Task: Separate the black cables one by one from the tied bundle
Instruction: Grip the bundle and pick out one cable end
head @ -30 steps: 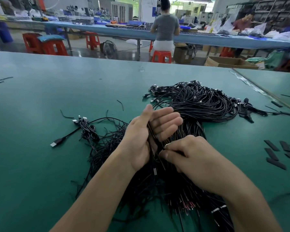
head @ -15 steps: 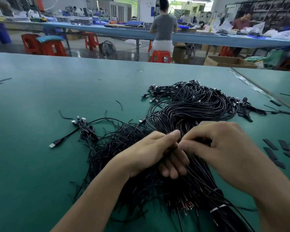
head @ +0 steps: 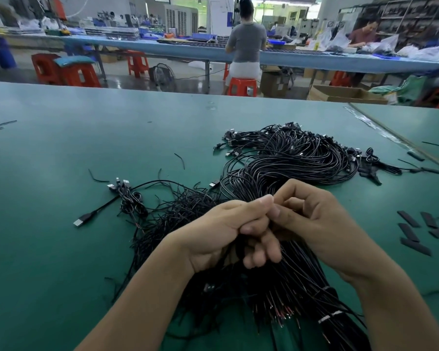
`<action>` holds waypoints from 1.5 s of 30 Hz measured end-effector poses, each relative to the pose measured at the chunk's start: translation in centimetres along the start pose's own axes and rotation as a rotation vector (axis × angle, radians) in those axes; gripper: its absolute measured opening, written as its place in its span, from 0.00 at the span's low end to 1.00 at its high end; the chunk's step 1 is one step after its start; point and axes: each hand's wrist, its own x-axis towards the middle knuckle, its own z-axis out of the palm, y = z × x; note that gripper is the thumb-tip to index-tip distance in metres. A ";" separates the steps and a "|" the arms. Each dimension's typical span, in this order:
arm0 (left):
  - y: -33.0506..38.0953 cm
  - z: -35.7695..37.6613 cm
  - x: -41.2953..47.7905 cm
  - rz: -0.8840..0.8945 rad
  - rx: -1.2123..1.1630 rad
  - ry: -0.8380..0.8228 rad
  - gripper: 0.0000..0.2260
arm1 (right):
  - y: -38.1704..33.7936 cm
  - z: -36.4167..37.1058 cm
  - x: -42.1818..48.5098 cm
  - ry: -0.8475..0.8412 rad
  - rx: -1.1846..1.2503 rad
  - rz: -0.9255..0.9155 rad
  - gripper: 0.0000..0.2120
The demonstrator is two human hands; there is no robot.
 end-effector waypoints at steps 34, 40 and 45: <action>-1.0 1.1 1.5 0.323 0.491 0.301 0.12 | -1.3 2.2 0.3 0.497 -0.367 -0.267 0.06; -1.2 -0.2 1.3 0.259 0.573 0.270 0.09 | -0.3 2.8 0.5 0.545 -0.539 -0.253 0.09; -0.9 -1.4 1.2 0.257 0.612 0.456 0.16 | 0.0 2.9 0.8 0.581 -0.530 -0.195 0.03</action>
